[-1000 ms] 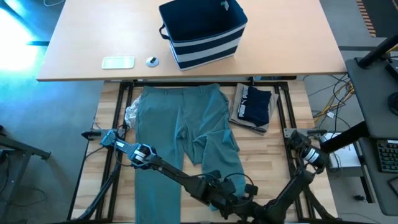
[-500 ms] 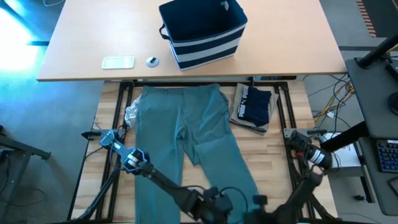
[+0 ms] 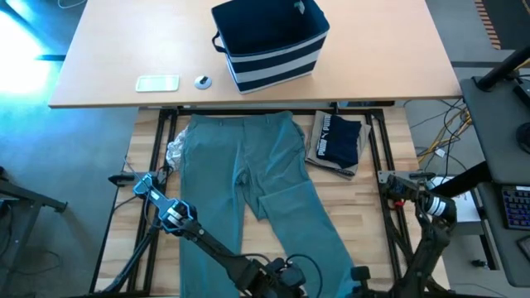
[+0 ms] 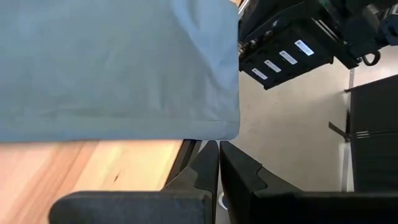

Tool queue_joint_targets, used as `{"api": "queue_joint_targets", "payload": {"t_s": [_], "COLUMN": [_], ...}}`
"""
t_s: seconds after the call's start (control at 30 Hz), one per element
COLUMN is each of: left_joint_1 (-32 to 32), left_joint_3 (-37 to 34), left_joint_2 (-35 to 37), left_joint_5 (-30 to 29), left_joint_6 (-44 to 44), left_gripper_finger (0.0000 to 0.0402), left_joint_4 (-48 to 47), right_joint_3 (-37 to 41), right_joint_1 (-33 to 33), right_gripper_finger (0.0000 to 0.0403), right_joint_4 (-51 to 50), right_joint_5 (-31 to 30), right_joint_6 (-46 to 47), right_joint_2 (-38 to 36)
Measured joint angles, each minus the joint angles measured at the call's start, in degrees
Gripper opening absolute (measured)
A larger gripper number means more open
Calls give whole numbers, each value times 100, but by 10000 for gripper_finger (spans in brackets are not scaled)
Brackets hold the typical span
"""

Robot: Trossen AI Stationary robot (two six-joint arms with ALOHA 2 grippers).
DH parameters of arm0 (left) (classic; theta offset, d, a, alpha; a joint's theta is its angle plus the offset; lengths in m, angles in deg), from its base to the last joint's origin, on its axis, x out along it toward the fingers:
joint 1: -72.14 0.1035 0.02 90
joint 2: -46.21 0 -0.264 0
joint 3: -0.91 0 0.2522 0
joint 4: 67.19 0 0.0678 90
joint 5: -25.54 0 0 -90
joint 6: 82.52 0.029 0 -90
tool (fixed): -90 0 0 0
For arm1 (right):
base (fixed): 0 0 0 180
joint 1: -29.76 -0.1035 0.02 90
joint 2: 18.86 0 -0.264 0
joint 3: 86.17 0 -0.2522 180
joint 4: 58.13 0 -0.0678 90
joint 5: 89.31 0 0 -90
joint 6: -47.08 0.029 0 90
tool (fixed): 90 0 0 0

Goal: Fold Laundry from Bin
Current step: Fold the blue pants

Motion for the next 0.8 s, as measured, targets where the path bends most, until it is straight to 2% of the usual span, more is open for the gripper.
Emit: {"api": "queue_joint_targets", "payload": {"t_s": [0.17, 0.4, 0.5, 0.8], "left_joint_1": [-69, -318, -433, -600], "left_joint_3": [0, 2, 0, 0], "left_joint_2": [133, 173, 184, 186], "left_joint_5": [-1, -5, -7, -159], "left_joint_6": [-3, -195, -247, -463], "left_gripper_finger": [0, 0, 0, 0], "left_joint_4": [-177, -655, -740, -886], "right_joint_3": [33, 6, 5, -177], "right_joint_1": [-15, -114, -173, -213], "right_gripper_finger": [48, 146, 175, 182], "right_joint_4": [-161, -276, -311, -558], "right_joint_5": [167, 177, 126, 287], "right_joint_6": [-21, -197, -301, -106], "right_joint_2": [30, 33, 34, 158]}}
